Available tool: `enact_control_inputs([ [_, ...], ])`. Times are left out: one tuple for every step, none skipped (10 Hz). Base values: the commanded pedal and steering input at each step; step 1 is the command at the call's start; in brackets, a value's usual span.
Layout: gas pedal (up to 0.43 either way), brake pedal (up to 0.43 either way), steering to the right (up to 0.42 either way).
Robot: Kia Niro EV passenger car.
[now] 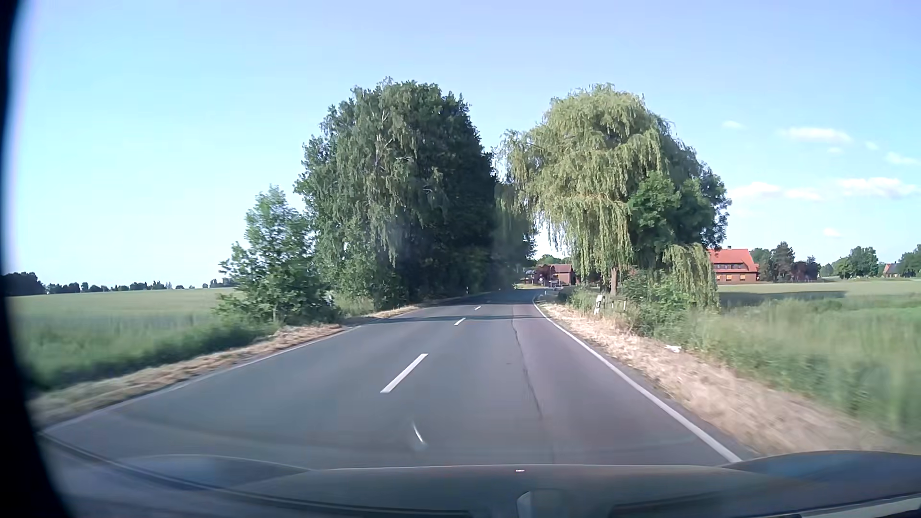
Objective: Follow the waypoints while adhering to traffic rules and regulations
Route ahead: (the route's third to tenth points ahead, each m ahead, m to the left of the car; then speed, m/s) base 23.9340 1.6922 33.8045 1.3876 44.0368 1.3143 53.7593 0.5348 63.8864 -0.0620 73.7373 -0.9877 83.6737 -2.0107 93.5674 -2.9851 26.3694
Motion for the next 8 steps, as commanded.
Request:
enact_control_inputs([
  [0.52, 0.006, 0.005],
  [0.512, 0.006, 0.006],
  [0.512, 0.006, 0.007],
  [0.512, 0.006, 0.008],
  [0.469, 0.006, 0.008],
  [0.461, 0.006, 0.008],
  [0.461, 0.006, 0.009],
  [0.461, 0.006, 0.01],
])
